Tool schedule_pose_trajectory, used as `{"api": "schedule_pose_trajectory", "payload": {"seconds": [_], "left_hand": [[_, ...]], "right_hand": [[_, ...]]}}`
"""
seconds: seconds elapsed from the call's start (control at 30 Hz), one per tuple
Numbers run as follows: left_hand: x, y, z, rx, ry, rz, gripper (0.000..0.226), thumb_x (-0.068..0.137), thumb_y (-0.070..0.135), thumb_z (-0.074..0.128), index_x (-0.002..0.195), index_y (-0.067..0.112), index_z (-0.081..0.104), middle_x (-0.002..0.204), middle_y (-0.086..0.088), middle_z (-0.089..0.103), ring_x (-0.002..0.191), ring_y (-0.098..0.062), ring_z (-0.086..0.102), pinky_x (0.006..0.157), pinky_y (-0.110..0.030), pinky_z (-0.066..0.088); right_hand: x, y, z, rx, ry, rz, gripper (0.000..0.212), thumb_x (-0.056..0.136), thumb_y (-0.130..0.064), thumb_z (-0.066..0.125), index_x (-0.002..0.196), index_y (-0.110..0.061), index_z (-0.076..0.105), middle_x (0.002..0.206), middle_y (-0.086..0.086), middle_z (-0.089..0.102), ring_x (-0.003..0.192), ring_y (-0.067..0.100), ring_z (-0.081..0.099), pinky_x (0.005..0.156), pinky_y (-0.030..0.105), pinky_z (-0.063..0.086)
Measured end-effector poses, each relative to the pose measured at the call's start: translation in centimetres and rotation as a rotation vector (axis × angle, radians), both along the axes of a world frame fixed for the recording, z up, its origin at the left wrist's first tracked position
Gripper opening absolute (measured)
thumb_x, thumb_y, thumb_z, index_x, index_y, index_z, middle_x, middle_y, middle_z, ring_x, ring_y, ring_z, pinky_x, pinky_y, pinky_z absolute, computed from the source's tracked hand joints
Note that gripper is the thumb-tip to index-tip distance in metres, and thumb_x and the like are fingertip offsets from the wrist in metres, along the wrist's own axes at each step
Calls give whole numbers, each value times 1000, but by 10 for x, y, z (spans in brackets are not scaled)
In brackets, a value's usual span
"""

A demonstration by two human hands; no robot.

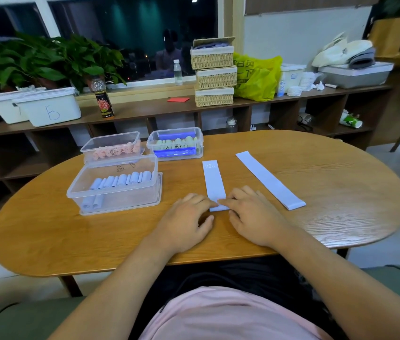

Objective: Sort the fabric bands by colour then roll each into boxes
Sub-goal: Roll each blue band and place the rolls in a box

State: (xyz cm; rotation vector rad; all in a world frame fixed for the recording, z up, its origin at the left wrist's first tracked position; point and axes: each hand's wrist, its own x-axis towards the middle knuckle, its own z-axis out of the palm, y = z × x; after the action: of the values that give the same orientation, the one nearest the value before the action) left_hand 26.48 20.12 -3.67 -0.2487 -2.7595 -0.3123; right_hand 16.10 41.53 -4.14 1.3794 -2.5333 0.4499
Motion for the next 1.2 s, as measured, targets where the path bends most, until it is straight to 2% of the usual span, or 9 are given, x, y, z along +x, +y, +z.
{"api": "schedule_pose_trajectory", "payload": {"seconds": [0.13, 0.23, 0.4, 0.5, 0.67, 0.77, 0.83, 1.0, 1.2], "left_hand": [[-6, -2, -2, -11, -44, 38, 48, 104, 50, 45, 148, 33, 56, 141, 18, 56, 135, -6, 42, 111, -38, 43], [-10, -4, 0, -20, -69, 50, 52, 102, 51, 44, 150, 33, 54, 146, 18, 54, 139, -6, 38, 112, -39, 41], [-22, -5, 4, -61, -118, 83, 60, 99, 50, 46, 155, 30, 50, 157, 14, 47, 148, -9, 32, 117, -43, 38], [-26, -6, 4, 54, -126, 126, 64, 99, 44, 52, 160, 28, 42, 161, 10, 44, 149, -11, 32, 121, -45, 36], [-23, -9, 2, 217, -49, 193, 53, 101, 28, 55, 154, 27, 48, 149, 11, 53, 140, -7, 40, 118, -38, 40], [-23, -10, 1, 265, -36, 222, 51, 100, 25, 56, 151, 27, 50, 145, 12, 54, 137, -4, 42, 115, -30, 40], [-24, -10, 0, 265, -31, 217, 52, 99, 22, 57, 150, 27, 51, 144, 12, 55, 136, -4, 42, 113, -27, 39], [-22, -10, 1, 310, 1, 196, 47, 97, 12, 56, 141, 28, 57, 137, 14, 57, 131, -1, 46, 109, -22, 39], [-15, -12, 2, 330, 79, 92, 48, 83, -5, 52, 118, 27, 63, 117, 18, 60, 120, -3, 51, 103, -31, 47]], "right_hand": [[2, 0, 1, -47, 25, -47, 42, 98, -24, 47, 139, -32, 54, 129, -16, 56, 126, 14, 48, 96, 38, 46], [2, 0, 1, -24, 45, -1, 41, 95, -21, 47, 131, -34, 59, 127, -19, 55, 121, 11, 49, 95, 35, 43], [-6, -6, 5, 37, 48, -4, 45, 97, -23, 47, 139, -35, 58, 133, -18, 57, 126, 11, 47, 100, 33, 37], [-14, -11, 10, 63, 35, -11, 48, 98, -22, 50, 145, -32, 55, 139, -15, 59, 132, 13, 45, 105, 35, 37], [-25, -21, 14, 62, 22, -26, 42, 103, -29, 49, 144, -29, 59, 137, -12, 63, 130, 13, 48, 102, 36, 41], [-28, -31, 11, 41, 48, -58, 36, 105, -39, 51, 137, -28, 63, 129, -9, 62, 123, 16, 51, 94, 35, 41], [-30, -36, 8, 6, 53, -73, 30, 106, -39, 53, 129, -27, 66, 121, -7, 61, 116, 18, 53, 87, 34, 39], [-26, -33, 5, -52, 34, -59, 22, 107, -38, 51, 121, -30, 66, 112, -11, 59, 107, 16, 52, 85, 36, 40], [10, -8, -2, -129, 74, -32, 16, 101, -40, 55, 110, -33, 66, 101, -18, 55, 96, 10, 45, 81, 33, 37]]}}
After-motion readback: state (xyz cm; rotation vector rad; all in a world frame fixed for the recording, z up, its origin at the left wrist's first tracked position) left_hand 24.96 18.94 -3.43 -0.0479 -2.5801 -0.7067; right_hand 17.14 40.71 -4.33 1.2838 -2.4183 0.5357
